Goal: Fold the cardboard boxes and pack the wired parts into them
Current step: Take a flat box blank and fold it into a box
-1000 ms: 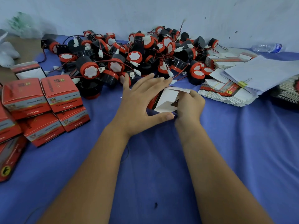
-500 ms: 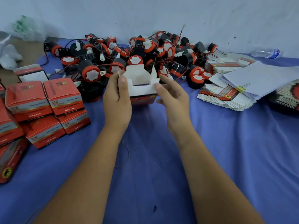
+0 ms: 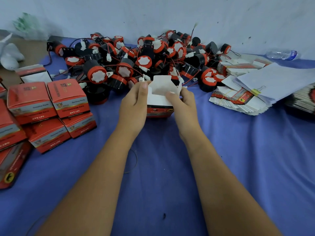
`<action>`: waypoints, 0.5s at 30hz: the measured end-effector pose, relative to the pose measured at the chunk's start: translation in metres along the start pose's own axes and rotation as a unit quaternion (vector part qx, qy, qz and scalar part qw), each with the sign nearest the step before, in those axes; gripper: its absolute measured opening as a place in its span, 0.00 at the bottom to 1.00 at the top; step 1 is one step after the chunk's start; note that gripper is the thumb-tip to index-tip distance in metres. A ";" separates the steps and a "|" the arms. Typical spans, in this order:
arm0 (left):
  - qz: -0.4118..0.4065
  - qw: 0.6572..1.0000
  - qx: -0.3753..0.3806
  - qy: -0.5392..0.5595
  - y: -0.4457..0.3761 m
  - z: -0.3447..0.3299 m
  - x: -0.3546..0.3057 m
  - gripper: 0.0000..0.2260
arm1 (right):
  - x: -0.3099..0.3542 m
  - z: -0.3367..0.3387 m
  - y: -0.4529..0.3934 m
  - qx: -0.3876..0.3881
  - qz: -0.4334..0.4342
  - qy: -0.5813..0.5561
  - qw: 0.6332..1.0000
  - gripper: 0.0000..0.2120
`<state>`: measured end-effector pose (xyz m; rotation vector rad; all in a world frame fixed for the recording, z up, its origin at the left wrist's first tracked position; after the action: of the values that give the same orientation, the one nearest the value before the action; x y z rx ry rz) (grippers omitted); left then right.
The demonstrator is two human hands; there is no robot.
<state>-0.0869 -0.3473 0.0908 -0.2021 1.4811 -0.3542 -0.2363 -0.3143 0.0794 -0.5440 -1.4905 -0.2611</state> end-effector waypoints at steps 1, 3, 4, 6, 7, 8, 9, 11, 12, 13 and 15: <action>0.004 1.000 0.005 0.021 0.001 -0.002 0.000 0.12 | 0.000 0.000 0.000 0.000 0.004 0.015 1.000 0.09; 0.013 0.997 0.028 0.066 0.000 -0.007 0.003 0.19 | -0.002 -0.001 0.000 0.009 0.006 0.028 1.000 0.07; 0.015 0.996 0.044 0.073 -0.001 -0.009 0.003 0.20 | -0.003 -0.002 0.000 0.019 0.005 0.019 1.000 0.08; 0.008 0.997 0.061 0.055 -0.001 -0.012 0.004 0.20 | -0.003 -0.005 0.002 0.035 0.006 -0.012 0.999 0.13; 0.006 0.997 0.058 0.045 -0.001 -0.013 0.004 0.21 | -0.002 -0.006 0.003 0.037 0.014 -0.018 0.999 0.16; 0.007 0.998 0.050 0.044 -0.002 -0.012 0.005 0.22 | 0.001 -0.006 0.004 0.034 0.028 -0.019 0.999 0.18; 0.009 0.998 0.046 0.050 -0.002 -0.012 0.005 0.23 | 0.004 -0.007 0.006 0.032 0.043 -0.022 0.998 0.20; 0.021 0.995 0.053 0.078 -0.005 -0.012 0.009 0.25 | 0.012 -0.010 0.009 0.050 0.083 -0.050 0.994 0.23; 0.032 0.993 0.062 0.096 -0.006 -0.012 0.012 0.24 | 0.014 -0.014 0.011 0.069 0.098 -0.070 0.990 0.24; 0.043 0.991 0.073 0.108 -0.006 -0.013 0.014 0.23 | 0.015 -0.017 0.012 0.089 0.099 -0.090 0.987 0.25; 0.046 0.986 0.100 0.124 -0.006 -0.015 0.012 0.19 | 0.015 -0.021 0.010 0.109 0.069 -0.115 0.985 0.22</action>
<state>-0.1014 -0.3564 0.0801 0.0734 1.6814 -0.4620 -0.2123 -0.3137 0.0921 -0.5110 -1.6714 0.0764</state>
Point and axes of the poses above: each hand's wrist, its own y-axis away from the middle knuckle, its own z-axis out of the back of the hand, x = y × z, the point moved 8 cm from there along -y, towards the middle knuckle, and after that the axes turned 2 degrees about -x, right-handed, at the moved point
